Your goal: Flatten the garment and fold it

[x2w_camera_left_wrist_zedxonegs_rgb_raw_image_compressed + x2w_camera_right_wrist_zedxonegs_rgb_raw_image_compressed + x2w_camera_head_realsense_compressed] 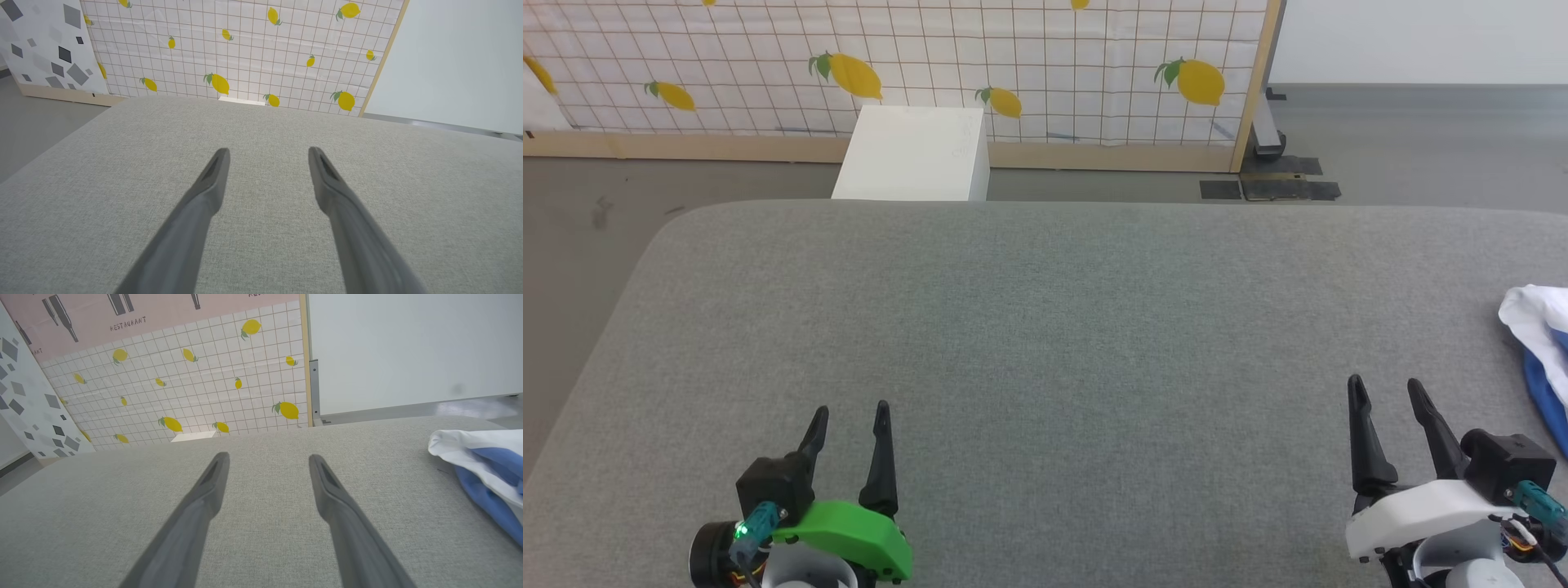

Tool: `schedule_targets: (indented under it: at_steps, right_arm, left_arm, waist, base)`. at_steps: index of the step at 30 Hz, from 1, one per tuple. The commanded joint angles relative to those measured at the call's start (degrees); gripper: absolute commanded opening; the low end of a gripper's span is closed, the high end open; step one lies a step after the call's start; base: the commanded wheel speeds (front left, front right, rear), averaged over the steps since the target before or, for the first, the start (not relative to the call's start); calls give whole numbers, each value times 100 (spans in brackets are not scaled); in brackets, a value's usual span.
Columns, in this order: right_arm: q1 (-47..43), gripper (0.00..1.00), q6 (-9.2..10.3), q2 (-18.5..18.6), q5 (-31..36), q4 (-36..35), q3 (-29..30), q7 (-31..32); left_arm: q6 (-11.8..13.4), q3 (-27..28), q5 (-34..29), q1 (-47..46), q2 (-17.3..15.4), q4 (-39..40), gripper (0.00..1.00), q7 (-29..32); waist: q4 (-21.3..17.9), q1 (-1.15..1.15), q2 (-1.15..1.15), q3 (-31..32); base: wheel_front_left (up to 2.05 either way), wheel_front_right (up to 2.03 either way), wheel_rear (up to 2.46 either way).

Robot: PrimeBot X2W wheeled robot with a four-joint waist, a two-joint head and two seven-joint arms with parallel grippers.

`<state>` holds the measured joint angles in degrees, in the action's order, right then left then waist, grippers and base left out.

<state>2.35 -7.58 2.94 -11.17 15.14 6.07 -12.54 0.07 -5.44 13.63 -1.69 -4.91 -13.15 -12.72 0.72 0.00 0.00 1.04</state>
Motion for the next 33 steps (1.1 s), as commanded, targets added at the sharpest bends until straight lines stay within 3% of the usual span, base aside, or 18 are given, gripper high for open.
schedule_targets:
  at_steps: [1, 6, 7, 33]
  right_arm:
    - [-14, 100, 9, -6, -46, 13, -8, 5]
    - [-3, 100, 9, -6, -85, 24, -22, -3]
    - [0, 0, 0, 0, -48, 17, -15, -1]
    - [-40, 0, 1, 0, 150, -240, -112, 211]
  left_arm:
    - [18, -13, 15, -100, -20, -18, 100, -47]
    - [38, -27, 20, -134, -37, -23, 100, -64]
    - [9, -33, 0, -54, -14, -13, 0, -10]
    - [3, 59, -230, -12, 24, 211, 0, 218]
  waist:
    - [-5, 0, 0, -14]
    - [-11, 0, 0, -41]
    - [-11, 0, 0, -42]
    - [-22, 0, 0, -54]
  base:
    - [0, 0, 0]
    - [0, 0, 0]
    - [0, 0, 0]
    - [0, 0, 0]
